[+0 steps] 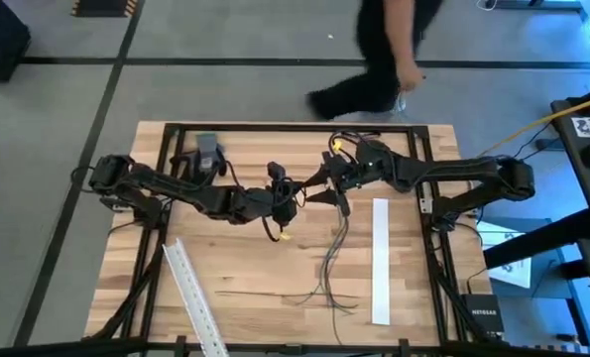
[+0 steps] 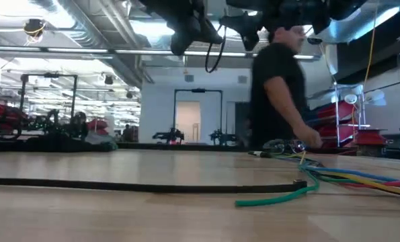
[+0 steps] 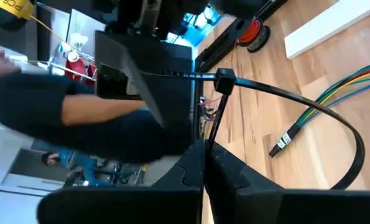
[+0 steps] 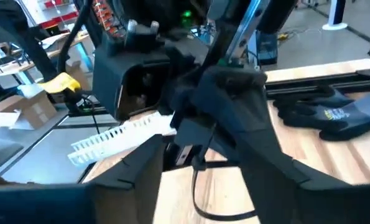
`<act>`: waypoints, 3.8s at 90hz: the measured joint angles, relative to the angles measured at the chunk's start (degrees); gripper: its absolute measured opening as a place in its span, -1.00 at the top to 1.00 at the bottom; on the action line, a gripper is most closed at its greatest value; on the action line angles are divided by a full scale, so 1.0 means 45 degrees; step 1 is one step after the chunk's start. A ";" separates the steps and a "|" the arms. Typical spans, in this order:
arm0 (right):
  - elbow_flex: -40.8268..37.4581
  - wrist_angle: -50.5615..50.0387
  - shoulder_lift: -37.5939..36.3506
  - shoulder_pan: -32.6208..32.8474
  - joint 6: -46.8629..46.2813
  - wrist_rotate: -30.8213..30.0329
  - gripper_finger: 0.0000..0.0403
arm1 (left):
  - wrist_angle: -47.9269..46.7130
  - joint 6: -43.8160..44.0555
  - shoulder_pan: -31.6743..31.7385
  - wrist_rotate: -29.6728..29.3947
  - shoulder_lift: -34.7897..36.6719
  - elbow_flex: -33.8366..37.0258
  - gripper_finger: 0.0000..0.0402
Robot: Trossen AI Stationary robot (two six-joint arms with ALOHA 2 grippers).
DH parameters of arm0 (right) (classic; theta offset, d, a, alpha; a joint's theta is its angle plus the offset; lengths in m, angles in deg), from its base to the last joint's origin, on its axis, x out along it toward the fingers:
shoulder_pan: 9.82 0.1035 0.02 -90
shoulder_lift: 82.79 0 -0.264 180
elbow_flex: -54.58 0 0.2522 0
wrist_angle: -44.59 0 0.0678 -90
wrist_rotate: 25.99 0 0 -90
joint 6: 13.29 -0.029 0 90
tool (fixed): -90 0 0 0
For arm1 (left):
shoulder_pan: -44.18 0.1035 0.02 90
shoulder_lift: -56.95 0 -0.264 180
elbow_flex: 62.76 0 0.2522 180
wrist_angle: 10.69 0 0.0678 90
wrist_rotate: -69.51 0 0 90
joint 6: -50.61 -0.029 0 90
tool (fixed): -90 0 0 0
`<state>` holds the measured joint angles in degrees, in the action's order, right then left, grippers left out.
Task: Ziptie cables
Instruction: Wrap the top black zip tie on the colored cables
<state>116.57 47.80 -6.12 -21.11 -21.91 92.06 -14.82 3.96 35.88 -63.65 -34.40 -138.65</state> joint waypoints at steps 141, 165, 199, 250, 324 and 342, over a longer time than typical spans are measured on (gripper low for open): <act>0.3707 -0.6024 -0.0712 -0.0107 0.4918 -0.2127 1.00 | -0.2987 0.1603 -0.0261 -0.0127 -0.0861 0.0000 1.00; 0.4326 -0.6831 -0.0709 -0.0078 0.4946 -0.2435 1.00 | -0.3250 0.1958 -0.0253 -0.0132 -0.0874 0.0002 1.00; 0.5958 -1.1808 -0.0925 -0.0083 0.4401 -0.3179 0.67 | -0.2958 0.3036 -0.0340 -0.0075 -0.0838 0.0024 1.00; -0.0463 -1.0116 -0.5231 -0.0083 0.1813 -0.4277 0.48 | -0.2511 0.4372 -0.0330 -0.0107 -0.0787 0.0015 1.00; -0.3841 -0.3045 0.1229 -0.1807 -0.0008 -0.7271 -0.27 | -0.3033 0.4666 -0.0418 -0.0116 -0.0772 0.0000 1.00; -0.3838 -0.2376 0.2481 -0.1695 -0.0444 -0.6860 -0.19 | -0.3065 0.4642 -0.0413 -0.0116 -0.0772 0.0000 1.00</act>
<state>99.30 37.11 5.04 -28.74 -23.90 61.20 -28.61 24.85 34.03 -64.17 -37.88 -138.65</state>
